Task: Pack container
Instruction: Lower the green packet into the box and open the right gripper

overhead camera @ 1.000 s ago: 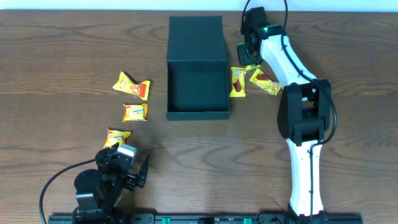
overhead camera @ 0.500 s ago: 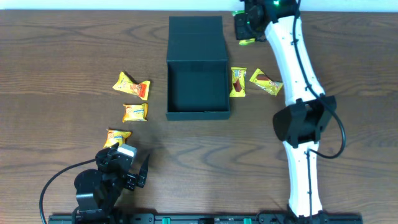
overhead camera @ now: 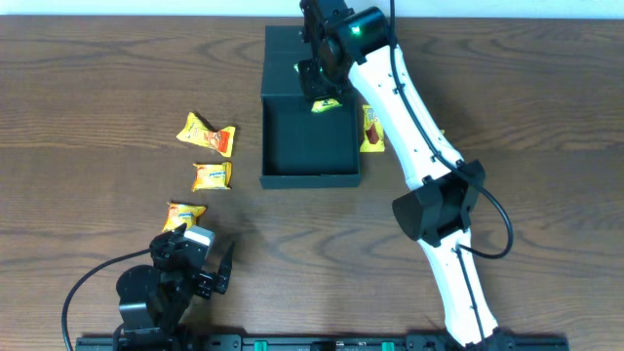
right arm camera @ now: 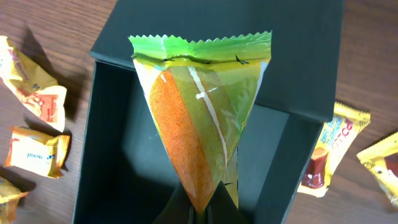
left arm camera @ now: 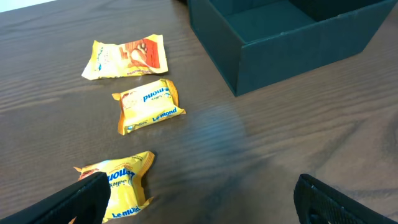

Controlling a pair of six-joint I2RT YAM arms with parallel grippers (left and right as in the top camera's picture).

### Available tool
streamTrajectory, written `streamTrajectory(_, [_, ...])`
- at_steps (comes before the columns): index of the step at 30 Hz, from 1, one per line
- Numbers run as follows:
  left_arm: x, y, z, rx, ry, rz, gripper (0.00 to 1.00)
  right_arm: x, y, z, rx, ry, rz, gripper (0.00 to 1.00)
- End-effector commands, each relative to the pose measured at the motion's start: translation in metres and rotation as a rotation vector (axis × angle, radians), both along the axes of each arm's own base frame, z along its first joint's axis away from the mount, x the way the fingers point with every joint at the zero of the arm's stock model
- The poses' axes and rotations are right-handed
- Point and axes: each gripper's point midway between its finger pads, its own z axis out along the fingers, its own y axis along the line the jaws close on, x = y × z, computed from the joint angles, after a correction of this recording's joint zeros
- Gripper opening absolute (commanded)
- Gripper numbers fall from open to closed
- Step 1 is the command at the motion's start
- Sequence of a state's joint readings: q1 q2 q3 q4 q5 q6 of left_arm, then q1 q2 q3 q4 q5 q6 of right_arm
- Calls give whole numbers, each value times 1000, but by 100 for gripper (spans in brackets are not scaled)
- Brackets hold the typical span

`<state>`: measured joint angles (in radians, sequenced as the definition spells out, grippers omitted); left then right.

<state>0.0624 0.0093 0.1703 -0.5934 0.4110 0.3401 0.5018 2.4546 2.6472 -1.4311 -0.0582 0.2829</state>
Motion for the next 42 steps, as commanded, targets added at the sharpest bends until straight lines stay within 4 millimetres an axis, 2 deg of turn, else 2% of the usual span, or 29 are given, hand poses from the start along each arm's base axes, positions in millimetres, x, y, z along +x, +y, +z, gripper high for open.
streamTrajectory(1, [0,0,-3,-2,3,0,95,-14,12,-2,24,43,-43,3])
streamTrajectory(6, [0,0,-3,-2,3,1,95,-32,29,-32,14,121,-93,2])
streamTrajectory(9, [0,0,-3,-2,3,0,95,-36,28,-48,-9,144,-94,2])
streamTrajectory(13, [0,0,-3,-2,3,0,95,-41,9,-68,-88,181,-164,2])
streamTrajectory(16, [0,0,-3,-2,3,0,95,-38,-11,-79,-135,190,-236,2])
streamTrajectory(19, [0,0,-3,-2,3,0,95,-27,-31,-83,-145,190,-335,2])
streamTrajectory(24, [0,0,-3,-2,3,0,95,-10,-46,-86,-141,152,-381,2])
streamTrajectory(25, [0,0,-3,-2,3,0,95,-9,-47,-86,-137,148,-383,4])
streamTrajectory(27, [0,0,-3,-2,3,0,95,-7,-46,-86,-134,143,-383,17])
streamTrajectory(29, [0,0,-3,-2,3,0,95,-8,-45,-86,-134,143,-382,44])
streamTrajectory(30, [0,0,-3,-2,3,0,95,-8,-45,-86,-134,142,-381,52])
streamTrajectory(33, [0,0,-3,-2,3,1,95,-8,-44,-86,-133,143,-379,66])
streamTrajectory(35, [0,0,-3,-2,3,0,95,-8,-43,-85,-131,142,-378,62])
streamTrajectory(37, [0,0,-3,-2,3,0,95,-7,-38,-85,-106,144,-371,50])
streamTrajectory(38, [0,0,-3,-2,3,1,95,-6,-35,-85,-90,146,-361,42])
streamTrajectory(41, [0,0,-3,-2,3,0,96,-4,-22,-84,-54,136,-305,7])
streamTrajectory(42, [0,0,-3,-2,3,0,95,-5,-20,-84,-58,131,-286,2])
